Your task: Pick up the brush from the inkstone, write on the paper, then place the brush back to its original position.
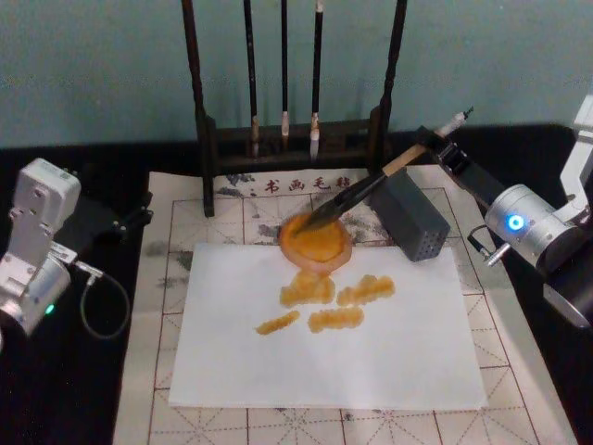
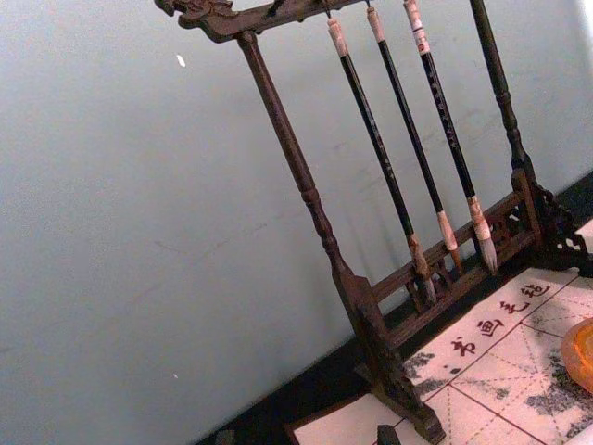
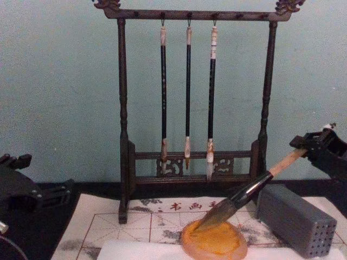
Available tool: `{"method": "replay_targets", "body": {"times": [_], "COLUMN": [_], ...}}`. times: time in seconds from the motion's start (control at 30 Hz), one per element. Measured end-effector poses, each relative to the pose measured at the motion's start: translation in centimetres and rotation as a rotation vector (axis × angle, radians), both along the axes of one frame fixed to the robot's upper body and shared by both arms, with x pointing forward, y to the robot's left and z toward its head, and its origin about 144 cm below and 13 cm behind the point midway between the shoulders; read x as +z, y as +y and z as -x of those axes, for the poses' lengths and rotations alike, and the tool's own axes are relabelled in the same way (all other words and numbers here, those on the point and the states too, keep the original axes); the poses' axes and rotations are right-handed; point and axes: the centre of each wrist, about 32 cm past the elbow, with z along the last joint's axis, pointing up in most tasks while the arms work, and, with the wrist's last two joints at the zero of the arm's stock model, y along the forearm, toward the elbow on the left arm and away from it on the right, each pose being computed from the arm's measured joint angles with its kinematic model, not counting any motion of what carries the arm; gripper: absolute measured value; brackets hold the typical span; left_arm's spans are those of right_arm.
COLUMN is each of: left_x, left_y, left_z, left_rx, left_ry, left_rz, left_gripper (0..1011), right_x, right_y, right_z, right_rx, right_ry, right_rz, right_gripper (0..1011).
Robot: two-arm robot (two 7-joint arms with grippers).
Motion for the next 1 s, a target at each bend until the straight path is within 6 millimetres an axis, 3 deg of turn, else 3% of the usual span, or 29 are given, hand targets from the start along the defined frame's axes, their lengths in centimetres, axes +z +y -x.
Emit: {"method": "replay_targets", "body": {"times": [1.0], "left_x": [0.00], "left_y": [0.00], "left_z": [0.00], "left_rx": [0.000], "left_ry": [0.000], "left_rz": [0.000], "left_gripper": [1001], "right_x": [-0.83], "right_y": [0.40], "right_z": [-0.01], "right_rx": [0.003], "right_ry": [0.043], "right_rz": [0.000], "right_gripper": [181]}}
